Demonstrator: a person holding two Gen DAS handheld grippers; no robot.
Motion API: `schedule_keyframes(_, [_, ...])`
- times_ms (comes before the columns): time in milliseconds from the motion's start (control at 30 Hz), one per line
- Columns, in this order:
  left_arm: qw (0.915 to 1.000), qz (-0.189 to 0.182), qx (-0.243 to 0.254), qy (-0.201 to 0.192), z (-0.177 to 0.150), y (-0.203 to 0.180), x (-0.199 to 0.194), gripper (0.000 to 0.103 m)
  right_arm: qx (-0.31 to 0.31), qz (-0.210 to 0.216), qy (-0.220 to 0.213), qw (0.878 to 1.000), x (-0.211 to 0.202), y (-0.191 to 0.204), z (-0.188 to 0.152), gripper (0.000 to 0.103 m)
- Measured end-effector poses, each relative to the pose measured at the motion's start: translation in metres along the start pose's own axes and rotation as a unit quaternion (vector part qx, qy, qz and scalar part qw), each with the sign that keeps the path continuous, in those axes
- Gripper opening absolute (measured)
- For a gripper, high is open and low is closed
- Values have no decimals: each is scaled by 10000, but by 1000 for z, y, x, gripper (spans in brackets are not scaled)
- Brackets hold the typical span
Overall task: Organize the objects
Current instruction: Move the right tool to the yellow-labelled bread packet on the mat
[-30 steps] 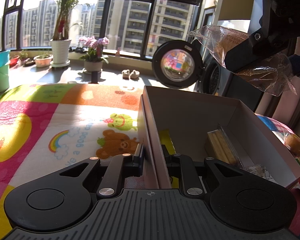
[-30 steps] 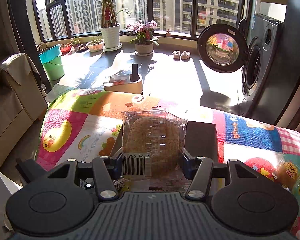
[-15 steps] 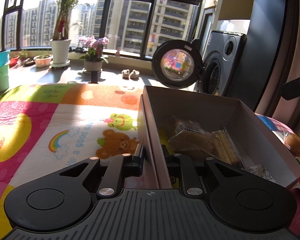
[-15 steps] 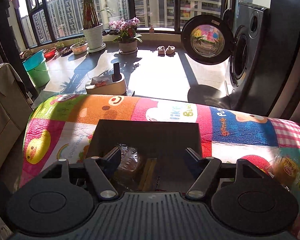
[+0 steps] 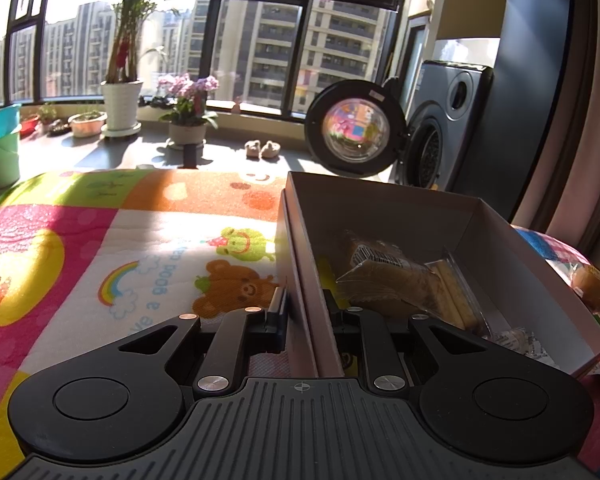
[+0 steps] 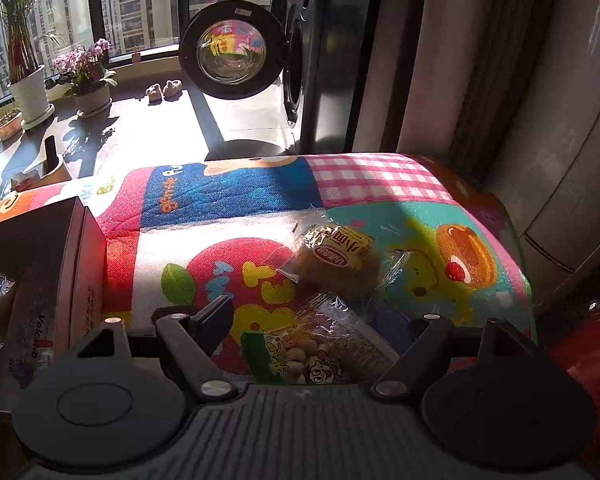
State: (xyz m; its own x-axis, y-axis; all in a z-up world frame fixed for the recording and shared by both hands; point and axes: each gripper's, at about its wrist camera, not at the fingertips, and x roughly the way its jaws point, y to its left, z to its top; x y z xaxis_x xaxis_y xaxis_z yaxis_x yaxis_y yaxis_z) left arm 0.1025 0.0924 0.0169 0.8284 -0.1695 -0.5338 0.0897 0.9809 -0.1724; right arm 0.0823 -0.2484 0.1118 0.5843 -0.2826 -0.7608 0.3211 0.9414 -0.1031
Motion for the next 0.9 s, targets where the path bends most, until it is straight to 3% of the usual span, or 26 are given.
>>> schedule_keyframes(233, [10000, -3, -5, -1, 0, 0, 0, 19, 500, -401, 75, 9979, 36, -47, -3, 83])
schedule_keyframes(400, [10000, 13, 15, -7, 0, 1, -1, 18, 1198, -84, 88, 9927, 51, -67, 10, 83])
schedule_keyframes(633, [10000, 49, 53, 23, 1, 4, -1, 18, 361, -65, -289, 9989, 63, -26, 44, 92])
schedule_keyframes(900, [10000, 35, 38, 36, 2, 11, -2, 18, 516, 174, -218, 9983, 93, -21, 53, 92])
